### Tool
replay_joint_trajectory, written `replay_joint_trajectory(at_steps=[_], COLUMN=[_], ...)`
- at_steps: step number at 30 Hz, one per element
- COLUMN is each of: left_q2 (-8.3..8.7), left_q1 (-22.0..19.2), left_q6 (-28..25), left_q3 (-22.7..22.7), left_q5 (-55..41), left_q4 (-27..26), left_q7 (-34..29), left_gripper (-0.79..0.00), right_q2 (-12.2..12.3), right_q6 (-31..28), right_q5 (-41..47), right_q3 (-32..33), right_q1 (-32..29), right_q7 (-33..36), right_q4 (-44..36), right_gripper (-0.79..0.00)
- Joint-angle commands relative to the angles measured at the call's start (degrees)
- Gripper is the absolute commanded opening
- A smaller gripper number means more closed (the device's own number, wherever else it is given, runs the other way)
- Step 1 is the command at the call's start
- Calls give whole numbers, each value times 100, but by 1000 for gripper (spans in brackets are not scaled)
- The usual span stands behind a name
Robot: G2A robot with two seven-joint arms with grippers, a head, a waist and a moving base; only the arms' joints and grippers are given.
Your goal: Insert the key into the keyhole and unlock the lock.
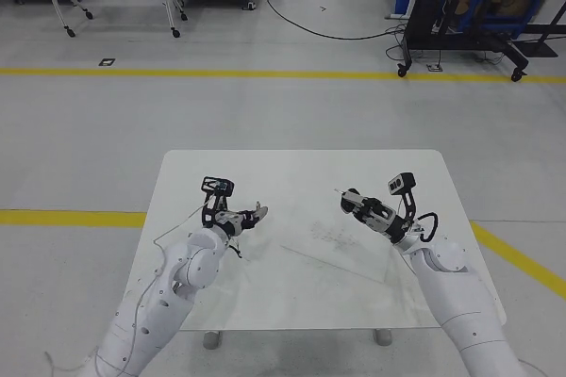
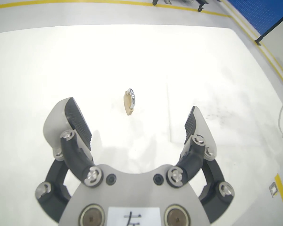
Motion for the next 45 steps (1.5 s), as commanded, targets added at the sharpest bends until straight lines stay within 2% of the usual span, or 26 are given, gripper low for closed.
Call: replay_joint_trajectory(at_steps=[1, 6, 12, 16, 20, 23, 26, 32, 33, 34, 35, 36, 45], left_q2=[-62, -172, -327, -461, -583, -666, -736, -842, -860, -876, -891, -905, -948], left_q1=[-171, -454, -836, -1058, -1237, -1367, -1461, -1593, -1615, -1633, -1646, -1662, -1578], left_q6=[55, 39, 177, 364, 486, 557, 633, 753, 743, 736, 738, 733, 694], left_q3=[135, 401, 812, 1057, 1235, 1334, 1381, 1447, 1453, 1456, 1455, 1446, 1332], left_q5=[-141, -121, 345, 542, 628, 646, 640, 775, 777, 783, 783, 771, 881], left_q4=[209, 615, 1051, 1276, 1491, 1661, 1793, 2080, 2119, 2152, 2181, 2208, 2086], left_q7=[-158, -436, -531, -426, -469, -619, -714, -809, -822, -823, -826, -836, -878], left_gripper=[0, -6, -18, -114, -280, -342, -394, -419, -456, -560, -711, -785, -785], right_q2=[0, 0, 0, 0, 0, 0, 0, 0, 0, 0, 0, 0, 0], right_q6=[0, 0, 0, 0, 0, 0, 0, 0, 0, 0, 0, 0, 0], right_q5=[0, 0, 0, 0, 0, 0, 0, 0, 0, 0, 0, 0, 0], right_q3=[0, 0, 0, 0, 0, 0, 0, 0, 0, 0, 0, 0, 0], right_q1=[0, 0, 0, 0, 0, 0, 0, 0, 0, 0, 0, 0, 0], right_q7=[0, 0, 0, 0, 0, 0, 0, 0, 0, 0, 0, 0, 0], right_q4=[0, 0, 0, 0, 0, 0, 0, 0, 0, 0, 0, 0, 0], right_gripper=[-785, -785, -785, -785, -785, -785, -785, -785, -785, -785, -785, -785, -785])
